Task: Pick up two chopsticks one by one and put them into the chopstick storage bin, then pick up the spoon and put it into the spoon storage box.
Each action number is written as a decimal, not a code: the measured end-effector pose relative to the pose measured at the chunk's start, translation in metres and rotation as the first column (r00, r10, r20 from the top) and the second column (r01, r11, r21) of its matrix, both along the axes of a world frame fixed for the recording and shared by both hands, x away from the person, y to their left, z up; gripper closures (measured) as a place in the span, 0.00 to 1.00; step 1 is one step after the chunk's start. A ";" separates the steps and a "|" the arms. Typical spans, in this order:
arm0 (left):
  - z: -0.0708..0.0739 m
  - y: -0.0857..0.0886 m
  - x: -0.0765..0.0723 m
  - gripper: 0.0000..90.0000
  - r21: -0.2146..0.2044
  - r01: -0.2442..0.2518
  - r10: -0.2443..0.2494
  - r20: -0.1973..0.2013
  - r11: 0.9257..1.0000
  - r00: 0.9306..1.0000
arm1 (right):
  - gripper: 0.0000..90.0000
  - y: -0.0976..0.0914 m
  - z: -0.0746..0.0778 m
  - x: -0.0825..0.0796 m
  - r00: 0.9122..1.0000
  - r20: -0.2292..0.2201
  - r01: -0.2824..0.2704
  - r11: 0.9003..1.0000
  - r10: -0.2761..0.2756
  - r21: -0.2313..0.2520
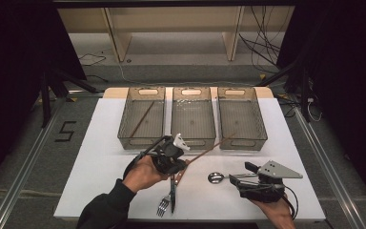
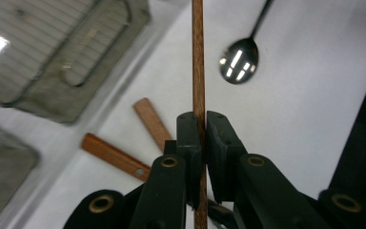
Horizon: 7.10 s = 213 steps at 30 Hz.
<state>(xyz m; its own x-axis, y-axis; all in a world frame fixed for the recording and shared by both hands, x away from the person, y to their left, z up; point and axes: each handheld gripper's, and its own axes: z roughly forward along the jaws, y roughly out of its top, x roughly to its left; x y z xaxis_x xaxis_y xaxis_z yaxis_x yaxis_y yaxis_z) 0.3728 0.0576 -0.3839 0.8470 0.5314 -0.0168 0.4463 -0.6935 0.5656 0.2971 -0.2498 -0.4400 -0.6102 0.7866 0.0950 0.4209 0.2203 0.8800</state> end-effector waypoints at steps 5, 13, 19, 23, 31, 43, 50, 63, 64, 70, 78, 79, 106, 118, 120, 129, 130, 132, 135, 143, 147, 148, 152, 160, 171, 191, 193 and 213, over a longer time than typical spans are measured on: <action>0.006 0.022 0.014 0.94 -0.054 -0.085 0.086 0.016 0.995 0.996 | 0.28 0.000 0.000 0.000 1.000 -0.004 -0.001 1.000 0.001 -0.001; 0.010 0.060 0.037 0.94 -0.105 -0.212 0.215 0.022 0.972 0.976 | 0.28 0.001 -0.001 0.000 1.000 -0.004 -0.002 1.000 0.002 -0.004; 0.016 0.087 0.050 0.94 -0.162 -0.296 0.304 0.028 0.941 0.952 | 0.28 0.001 -0.001 0.000 1.000 -0.005 -0.003 1.000 0.002 -0.004; 0.020 0.101 0.058 0.94 -0.178 -0.335 0.345 0.028 0.925 0.938 | 0.28 0.001 -0.001 0.000 1.000 -0.007 -0.002 1.000 0.002 -0.004; 0.025 0.119 0.077 0.94 -0.191 -0.396 0.408 0.025 0.898 0.913 | 0.28 0.001 -0.001 0.001 1.000 -0.007 -0.001 1.000 0.001 -0.003; 0.021 0.140 0.103 0.94 -0.205 -0.467 0.481 0.020 0.860 0.877 | 0.28 0.000 -0.001 0.001 1.000 -0.007 0.002 1.000 -0.002 0.001; 0.016 0.145 0.111 0.94 -0.197 -0.483 0.497 0.029 0.853 0.867 | 0.28 0.000 -0.001 0.001 1.000 -0.007 0.000 1.000 0.000 0.000; 0.000 0.153 0.121 0.94 -0.184 -0.521 0.532 0.017 0.834 0.846 | 0.28 0.000 -0.001 0.001 1.000 -0.008 0.002 1.000 -0.001 0.002; -0.001 0.154 0.121 0.94 -0.179 -0.519 0.531 0.017 0.835 0.848 | 0.28 0.000 -0.001 0.001 1.000 -0.007 0.001 1.000 -0.001 0.002; -0.008 0.155 0.123 0.93 -0.164 -0.528 0.536 0.007 0.834 0.844 | 0.28 0.000 -0.001 0.001 1.000 -0.008 0.001 1.000 -0.001 0.002; -0.016 0.156 0.126 0.93 -0.143 -0.547 0.552 -0.011 0.825 0.834 | 0.28 0.000 -0.001 0.001 1.000 -0.007 0.000 1.000 0.000 0.003; -0.018 0.156 0.126 0.93 -0.140 -0.549 0.553 -0.017 0.824 0.833 | 0.28 0.000 -0.001 0.001 1.000 -0.008 0.001 1.000 -0.001 0.003; -0.008 0.151 0.081 0.28 -0.291 -0.532 0.537 -0.071 0.795 0.841 | 0.28 0.000 -0.001 0.001 1.000 -0.009 -0.003 1.000 0.003 0.001; -0.015 0.147 0.060 0.24 -0.352 -0.481 0.496 -0.055 0.803 0.867 | 0.28 0.001 -0.002 0.001 1.000 -0.012 -0.005 1.000 0.005 0.001; -0.016 0.145 0.057 0.24 -0.353 -0.474 0.490 -0.049 0.807 0.870 | 0.28 0.001 -0.002 0.002 1.000 -0.012 -0.005 1.000 0.005 0.002; -0.016 0.133 0.043 0.20 -0.364 -0.429 0.451 -0.027 0.827 0.892 | 0.28 0.000 -0.002 0.002 1.000 -0.012 -0.010 1.000 0.010 0.002; -0.017 0.132 0.041 0.19 -0.365 -0.424 0.446 -0.026 0.829 0.895 | 0.28 -0.001 -0.002 0.002 1.000 -0.012 -0.010 1.000 0.010 0.003; -0.018 0.130 0.037 0.19 -0.374 -0.413 0.438 -0.022 0.830 0.899 | 0.28 -0.001 -0.003 0.002 1.000 -0.011 -0.010 1.000 0.010 0.003; -0.019 0.128 0.031 0.18 -0.378 -0.398 0.424 -0.016 0.836 0.905 | 0.28 -0.001 -0.003 0.002 1.000 -0.013 -0.011 1.000 0.011 0.005; -0.023 0.125 0.015 0.17 -0.410 -0.353 0.389 0.004 0.841 0.921 | 0.28 0.000 -0.004 0.003 1.000 -0.015 -0.018 1.000 0.018 0.006; -0.024 0.123 0.008 0.17 -0.430 -0.334 0.376 0.014 0.839 0.926 | 0.28 0.000 -0.004 0.003 1.000 -0.017 -0.022 1.000 0.022 0.006; -0.025 0.122 0.006 0.17 -0.434 -0.327 0.372 0.020 0.839 0.928 | 0.28 0.000 -0.004 0.003 1.000 -0.017 -0.022 1.000 0.022 0.007; -0.029 0.121 -0.002 0.17 -0.454 -0.305 0.357 0.031 0.837 0.934 | 0.28 0.000 -0.004 0.004 1.000 -0.020 -0.023 1.000 0.023 0.009; -0.036 0.123 -0.015 0.16 -0.479 -0.280 0.349 0.060 0.832 0.935 | 0.28 0.000 -0.005 0.003 0.999 -0.021 -0.025 1.000 0.025 0.005; -0.050 0.130 -0.028 0.16 -0.487 -0.270 0.341 0.063 0.831 0.938 | 0.28 0.000 -0.005 0.002 0.999 -0.023 -0.023 1.000 0.023 0.004; -0.057 0.138 -0.045 0.16 -0.493 -0.255 0.341 0.092 0.832 0.936 | 0.28 -0.005 0.003 0.017 0.995 -0.055 -0.087 0.994 0.083 -0.071; -0.058 0.139 -0.046 0.16 -0.489 -0.255 0.342 0.095 0.834 0.935 | 0.28 -0.007 0.007 0.022 0.992 -0.076 -0.113 0.988 0.105 -0.105; -0.061 0.144 -0.054 0.16 -0.500 -0.250 0.346 0.108 0.829 0.932 | 0.32 0.007 0.002 0.067 0.930 -0.323 -0.310 0.850 0.178 -0.425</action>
<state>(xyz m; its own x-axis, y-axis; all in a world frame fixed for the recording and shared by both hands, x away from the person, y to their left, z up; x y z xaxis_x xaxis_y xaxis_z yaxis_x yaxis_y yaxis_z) 0.3191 0.2018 -0.4449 0.6611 0.7262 -0.1885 0.4408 -0.1726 0.8809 0.3644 -0.2433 -0.4383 -0.7925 0.6071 -0.0573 0.4977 0.6983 0.5145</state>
